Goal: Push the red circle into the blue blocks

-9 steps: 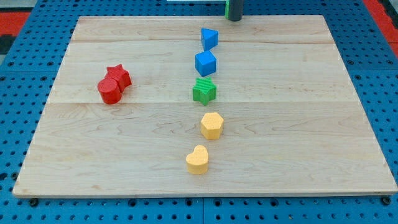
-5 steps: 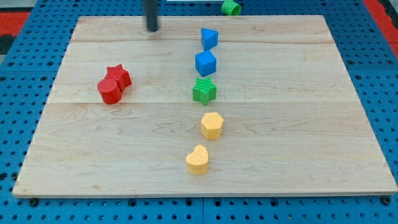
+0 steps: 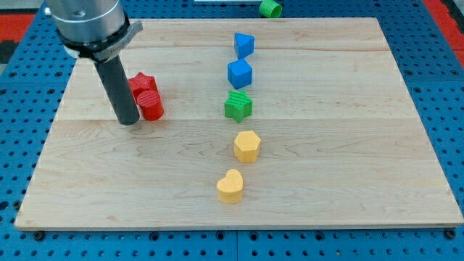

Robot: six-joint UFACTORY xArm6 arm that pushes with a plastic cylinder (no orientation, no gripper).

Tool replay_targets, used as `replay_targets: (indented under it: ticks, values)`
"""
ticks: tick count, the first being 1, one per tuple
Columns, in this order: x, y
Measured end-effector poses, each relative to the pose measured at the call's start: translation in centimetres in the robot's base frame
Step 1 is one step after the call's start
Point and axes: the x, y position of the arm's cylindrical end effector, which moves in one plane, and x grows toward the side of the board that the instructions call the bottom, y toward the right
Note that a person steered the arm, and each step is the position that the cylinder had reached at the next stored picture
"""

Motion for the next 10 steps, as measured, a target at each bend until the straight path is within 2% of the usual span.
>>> replay_targets:
  ticks: [1, 2, 4, 6, 7, 8, 9, 10]
  values:
    - [0.0, 3.1]
    - [-2.3, 3.2]
    - [-13.5, 0.7]
    - [-19.8, 3.9]
    - [-21.9, 3.6]
    - [-24.4, 0.7]
    - [-26.3, 1.4]
    - [-26.2, 4.6]
